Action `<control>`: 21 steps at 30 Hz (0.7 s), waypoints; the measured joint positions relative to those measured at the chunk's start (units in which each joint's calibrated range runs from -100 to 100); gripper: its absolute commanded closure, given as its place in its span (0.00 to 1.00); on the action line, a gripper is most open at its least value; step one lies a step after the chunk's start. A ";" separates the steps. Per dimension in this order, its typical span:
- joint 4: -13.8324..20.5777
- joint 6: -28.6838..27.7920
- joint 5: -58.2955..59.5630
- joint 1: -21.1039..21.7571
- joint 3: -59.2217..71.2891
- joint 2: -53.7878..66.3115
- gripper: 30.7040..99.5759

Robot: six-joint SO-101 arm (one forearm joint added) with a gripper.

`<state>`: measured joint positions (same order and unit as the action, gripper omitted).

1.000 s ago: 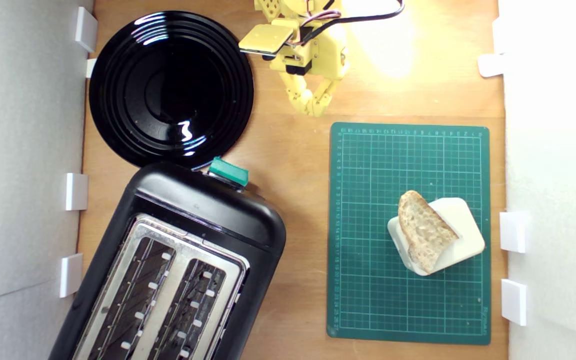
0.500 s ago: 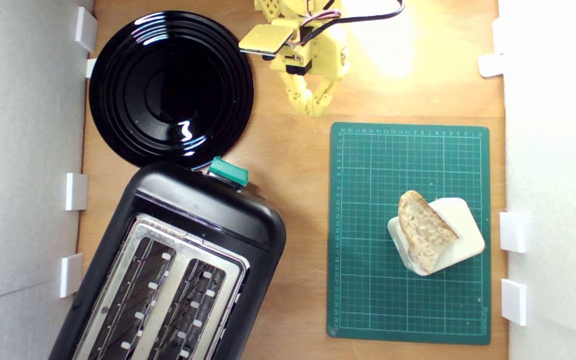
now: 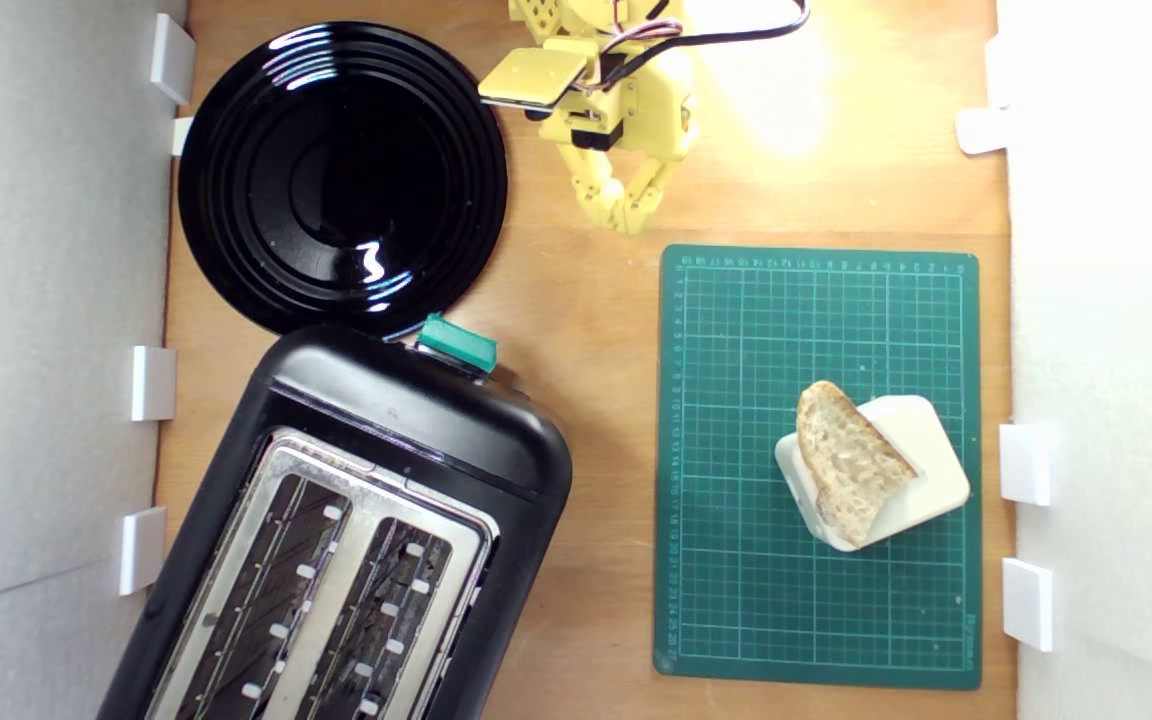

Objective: Pick bread and place in toaster

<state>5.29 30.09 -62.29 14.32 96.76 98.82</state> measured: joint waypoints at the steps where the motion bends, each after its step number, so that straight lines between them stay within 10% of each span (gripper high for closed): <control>1: 0.18 0.00 0.00 -0.55 0.00 0.00 0.77; 21: -2.13 0.67 28.98 -0.64 -0.37 -18.73 0.77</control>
<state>3.15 30.76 -33.31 13.68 96.39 80.09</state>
